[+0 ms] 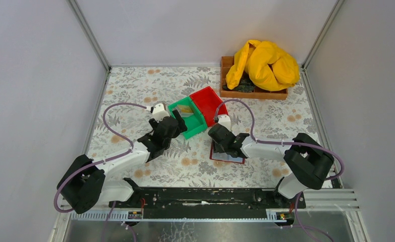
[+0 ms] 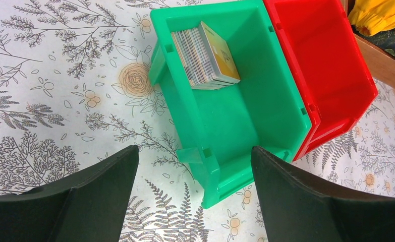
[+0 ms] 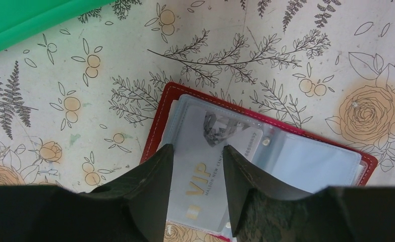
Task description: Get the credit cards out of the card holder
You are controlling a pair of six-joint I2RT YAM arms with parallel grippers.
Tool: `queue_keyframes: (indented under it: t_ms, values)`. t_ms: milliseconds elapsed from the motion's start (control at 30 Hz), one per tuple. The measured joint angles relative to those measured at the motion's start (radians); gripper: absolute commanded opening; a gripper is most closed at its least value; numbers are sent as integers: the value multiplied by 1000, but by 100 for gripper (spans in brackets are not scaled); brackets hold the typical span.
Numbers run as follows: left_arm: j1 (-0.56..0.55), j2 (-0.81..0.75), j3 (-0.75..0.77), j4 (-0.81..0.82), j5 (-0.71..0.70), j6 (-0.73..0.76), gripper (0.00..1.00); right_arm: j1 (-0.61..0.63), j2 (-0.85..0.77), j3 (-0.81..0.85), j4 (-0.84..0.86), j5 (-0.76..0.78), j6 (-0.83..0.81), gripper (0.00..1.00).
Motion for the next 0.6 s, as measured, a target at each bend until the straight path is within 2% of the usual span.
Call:
queue_keyframes:
  t_ms: [167,367,500,600]
  values:
    - [0,1,0,0,0,1,89,0,5,5,-3,2,-4,43]
    - [0,1,0,0,0,3,89,1,13,13,0,6,-7,24]
    - [0,2,0,0,0,4,89,0,15,16,-6,25,-11,1]
    - [0,4,0,0,0,4,89,0,15,16,-13,34,-14,0]
